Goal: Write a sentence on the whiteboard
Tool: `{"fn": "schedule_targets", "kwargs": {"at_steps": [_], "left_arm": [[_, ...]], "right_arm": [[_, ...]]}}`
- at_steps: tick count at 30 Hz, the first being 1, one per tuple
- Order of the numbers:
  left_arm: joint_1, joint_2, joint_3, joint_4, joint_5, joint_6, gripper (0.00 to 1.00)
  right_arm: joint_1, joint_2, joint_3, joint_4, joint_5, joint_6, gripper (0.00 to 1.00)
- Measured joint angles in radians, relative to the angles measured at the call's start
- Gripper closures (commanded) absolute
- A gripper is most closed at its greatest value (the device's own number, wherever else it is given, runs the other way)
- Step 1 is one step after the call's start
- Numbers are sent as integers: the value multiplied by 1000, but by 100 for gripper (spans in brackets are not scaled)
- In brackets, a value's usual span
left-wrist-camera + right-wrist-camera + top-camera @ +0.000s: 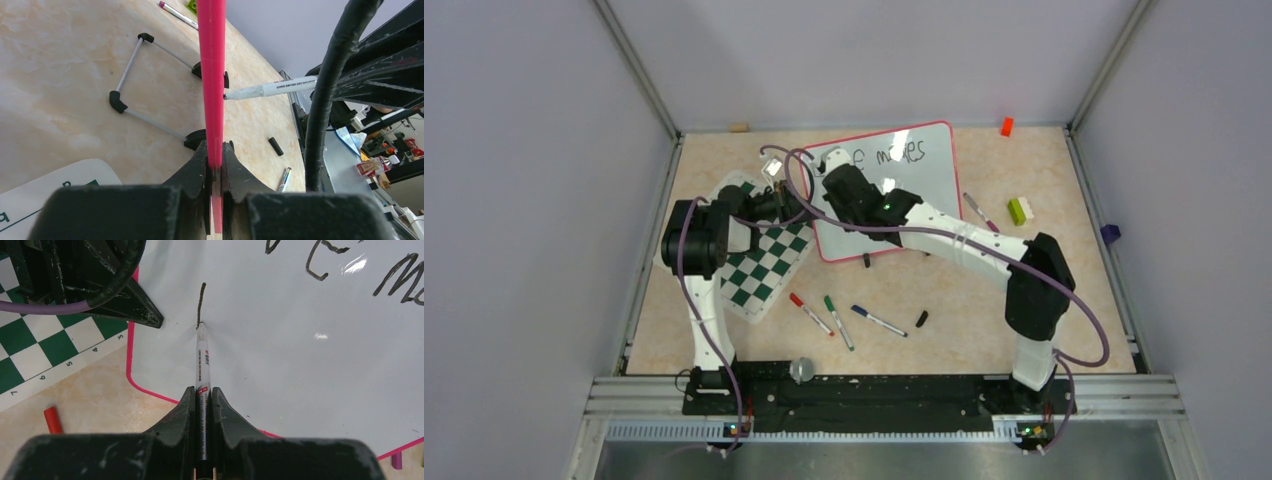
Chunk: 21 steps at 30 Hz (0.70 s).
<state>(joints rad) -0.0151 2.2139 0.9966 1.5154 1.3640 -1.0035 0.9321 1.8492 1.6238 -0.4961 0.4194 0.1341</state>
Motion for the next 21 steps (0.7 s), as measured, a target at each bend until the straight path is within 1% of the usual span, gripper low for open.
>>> {"fn": "schedule_targets", "kwargs": {"at_steps": [21], "left_arm": [[-2,-5,0,0,4,3,100]], "right_arm": [[-39,-1,67,0,-4,-11,100]]}}
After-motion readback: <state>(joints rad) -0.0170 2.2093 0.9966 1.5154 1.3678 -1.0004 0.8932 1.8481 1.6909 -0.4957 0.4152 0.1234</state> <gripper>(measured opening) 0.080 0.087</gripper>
